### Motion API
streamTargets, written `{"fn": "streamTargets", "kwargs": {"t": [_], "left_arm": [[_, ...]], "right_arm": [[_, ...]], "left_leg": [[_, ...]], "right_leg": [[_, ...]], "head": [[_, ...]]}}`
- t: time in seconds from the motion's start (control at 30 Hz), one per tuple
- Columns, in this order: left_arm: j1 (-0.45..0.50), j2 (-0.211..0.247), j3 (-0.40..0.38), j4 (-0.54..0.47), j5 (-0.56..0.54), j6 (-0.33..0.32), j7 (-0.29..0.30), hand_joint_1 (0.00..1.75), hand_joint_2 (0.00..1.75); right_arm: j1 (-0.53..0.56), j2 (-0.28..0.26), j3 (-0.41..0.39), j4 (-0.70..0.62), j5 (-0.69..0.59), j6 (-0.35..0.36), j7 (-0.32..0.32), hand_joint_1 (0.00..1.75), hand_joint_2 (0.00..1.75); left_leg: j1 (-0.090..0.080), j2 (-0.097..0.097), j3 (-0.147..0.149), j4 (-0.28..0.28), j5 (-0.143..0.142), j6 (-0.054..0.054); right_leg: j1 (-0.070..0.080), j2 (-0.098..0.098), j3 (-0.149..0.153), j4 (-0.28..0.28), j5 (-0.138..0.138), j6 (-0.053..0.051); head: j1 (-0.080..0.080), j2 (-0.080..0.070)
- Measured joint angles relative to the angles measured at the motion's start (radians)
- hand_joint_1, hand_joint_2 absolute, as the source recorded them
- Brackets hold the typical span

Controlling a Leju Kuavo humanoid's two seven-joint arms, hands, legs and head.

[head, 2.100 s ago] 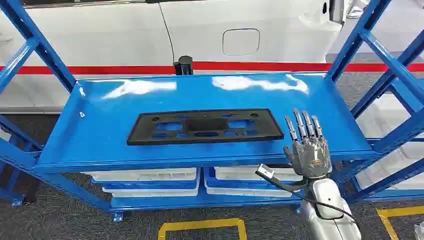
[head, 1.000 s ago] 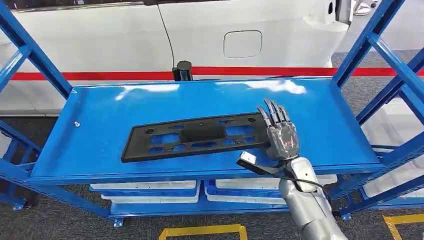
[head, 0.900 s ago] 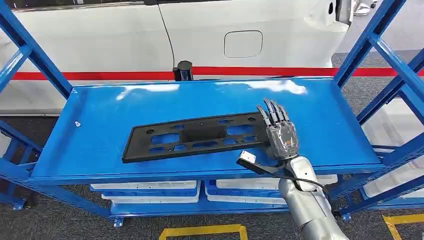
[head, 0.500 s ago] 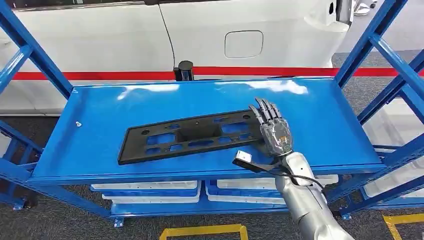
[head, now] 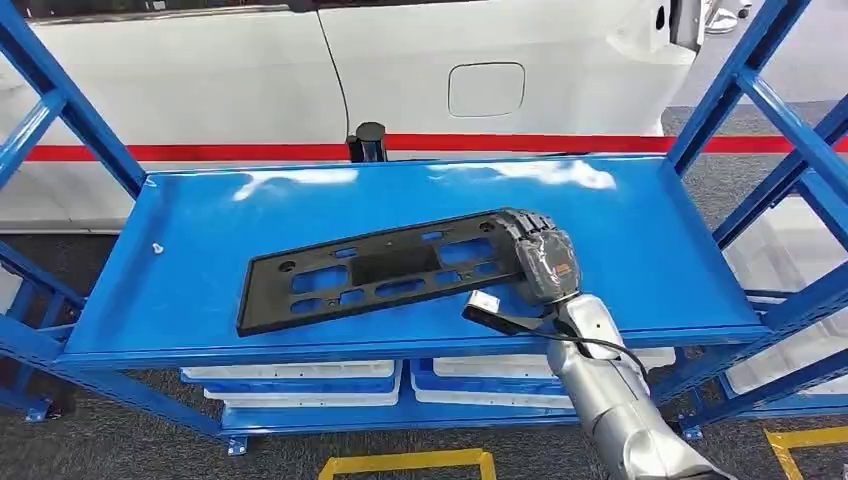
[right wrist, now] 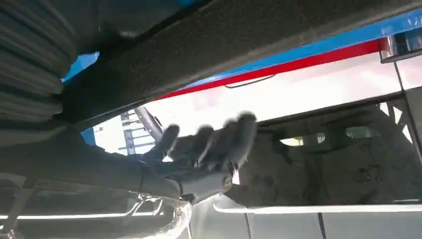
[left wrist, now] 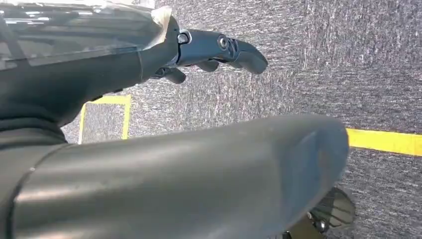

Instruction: Take the parts from the cabinet and place them on the table.

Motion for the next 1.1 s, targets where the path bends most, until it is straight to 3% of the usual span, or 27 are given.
{"fn": "streamTargets", "kwargs": {"t": [0.33,0.37,0.73,0.87,0.93,1.0,1.1], "left_arm": [[0.0,-0.002,0.0,0.0,-0.005,0.007,-0.008,0.0,0.0],[0.0,-0.002,0.0,0.0,-0.005,0.006,-0.009,0.0,1.75],[0.001,-0.002,0.0,0.0,-0.008,-0.025,-0.013,0.0,1.75],[0.001,-0.002,0.001,0.0,-0.009,-0.011,-0.005,0.0,1.75],[0.0,-0.002,0.003,0.0,-0.007,0.008,-0.002,0.0,1.75],[0.001,-0.003,0.007,0.0,-0.006,0.021,0.008,0.0,1.75],[0.001,-0.005,0.008,0.0,-0.002,0.028,0.01,0.0,1.75]], "right_arm": [[-0.007,0.003,-0.023,0.009,0.035,-0.006,0.004,1.75,1.75],[-0.007,0.003,-0.026,0.009,0.037,-0.007,0.004,1.75,1.75],[0.013,0.015,-0.085,-0.045,0.07,-0.007,0.006,1.75,1.75],[0.038,0.027,-0.123,-0.098,0.024,-0.007,-0.027,1.75,1.75],[0.049,0.034,-0.141,-0.129,-0.057,-0.007,-0.07,1.75,1.75],[0.077,0.046,-0.162,-0.188,-0.255,0.004,-0.15,1.75,1.75],[0.115,0.056,-0.169,-0.298,-0.398,0.028,-0.17,1.75,1.75]], "left_leg": [[0.0,0.0,0.003,0.0,0.0,0.0],[0.0,0.0,0.003,0.0,0.0,0.0],[0.0,0.0,0.003,0.0,0.0,0.0],[0.0,-0.001,0.002,0.0,0.0,0.0],[0.0,0.0,0.001,0.0,0.0,0.0],[0.0,-0.002,-0.001,0.0,0.0,0.0],[0.0,-0.001,-0.003,0.0,0.0,0.0]], "right_leg": [[0.0,0.0,0.003,0.0,0.0,0.0],[0.0,0.0,0.003,0.0,0.0,0.0],[0.0,0.0,0.003,0.0,0.0,0.0],[0.0,-0.001,0.002,0.0,0.0,0.0],[0.0,-0.001,0.0,0.0,0.0,0.0],[0.0,-0.001,-0.001,0.0,0.0,0.0],[0.0,-0.001,-0.003,0.0,0.0,0.0]], "head": [[0.0,0.0],[0.0,0.0],[0.0,0.0],[0.0,0.0],[0.0,0.0],[0.0,0.0],[0.0,0.0]]}}
